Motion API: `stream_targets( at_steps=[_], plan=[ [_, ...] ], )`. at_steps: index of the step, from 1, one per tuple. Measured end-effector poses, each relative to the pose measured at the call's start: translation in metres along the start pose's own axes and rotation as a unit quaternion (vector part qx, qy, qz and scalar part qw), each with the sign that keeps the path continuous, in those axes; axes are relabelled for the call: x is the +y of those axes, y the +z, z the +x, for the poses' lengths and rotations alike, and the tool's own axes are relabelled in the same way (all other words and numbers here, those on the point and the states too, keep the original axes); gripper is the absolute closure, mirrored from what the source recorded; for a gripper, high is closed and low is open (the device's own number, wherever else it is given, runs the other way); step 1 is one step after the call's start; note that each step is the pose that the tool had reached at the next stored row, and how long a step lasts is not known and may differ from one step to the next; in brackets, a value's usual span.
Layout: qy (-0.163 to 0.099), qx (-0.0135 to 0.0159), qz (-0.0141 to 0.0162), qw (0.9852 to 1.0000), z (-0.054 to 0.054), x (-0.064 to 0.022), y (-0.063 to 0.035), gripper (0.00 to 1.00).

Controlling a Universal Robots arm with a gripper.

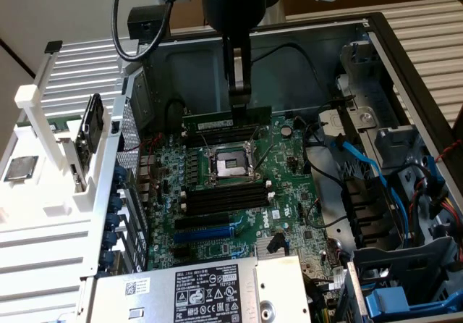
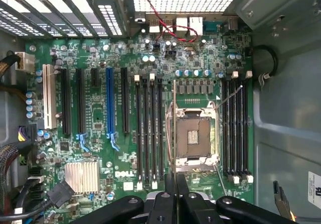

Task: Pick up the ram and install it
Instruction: 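Pick up the ram and move it above insertion slot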

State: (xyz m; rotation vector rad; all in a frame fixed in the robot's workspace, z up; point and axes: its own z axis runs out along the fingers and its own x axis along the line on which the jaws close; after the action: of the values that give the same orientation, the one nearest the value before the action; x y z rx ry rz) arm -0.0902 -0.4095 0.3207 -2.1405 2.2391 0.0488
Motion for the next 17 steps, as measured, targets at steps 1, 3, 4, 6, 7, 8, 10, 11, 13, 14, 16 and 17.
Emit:
stream_targets(
  at_steps=[1, 3, 4, 6, 7, 8, 10, 11, 13, 14, 16, 17],
  plan=[
    [0.000, 0.0010, 0.0003, 1.0000, 0.000, -0.0001, 0.0009, 0.88],
    [0.000, 0.0017, 0.0006, 1.0000, 0.002, -0.0002, 0.0028, 0.88],
    [0.000, 0.0018, 0.0008, 1.0000, 0.003, -0.0003, 0.0040, 0.88],
    [0.000, 0.0018, 0.0012, 1.0000, 0.006, -0.0004, 0.0065, 0.88],
    [0.000, 0.0017, 0.0014, 1.0000, 0.007, -0.0004, 0.0080, 0.88],
    [0.000, 0.0017, 0.0016, 1.0000, 0.009, -0.0005, 0.0094, 0.88],
    [0.000, 0.0018, 0.0019, 1.0000, 0.011, -0.0005, 0.0121, 0.88],
    [0.000, 0.0019, 0.0020, 1.0000, 0.011, -0.0004, 0.0131, 0.88],
    [0.000, 0.0023, 0.0020, 1.0000, 0.011, -0.0005, 0.0132, 0.88],
    [0.000, 0.0023, 0.0020, 1.0000, 0.011, -0.0005, 0.0132, 0.88],
    [0.000, 0.0022, 0.0021, 1.0000, 0.011, -0.0005, 0.0133, 0.88],
    [0.000, 0.0022, 0.0020, 1.0000, 0.011, -0.0005, 0.0133, 0.88]
  ],
)
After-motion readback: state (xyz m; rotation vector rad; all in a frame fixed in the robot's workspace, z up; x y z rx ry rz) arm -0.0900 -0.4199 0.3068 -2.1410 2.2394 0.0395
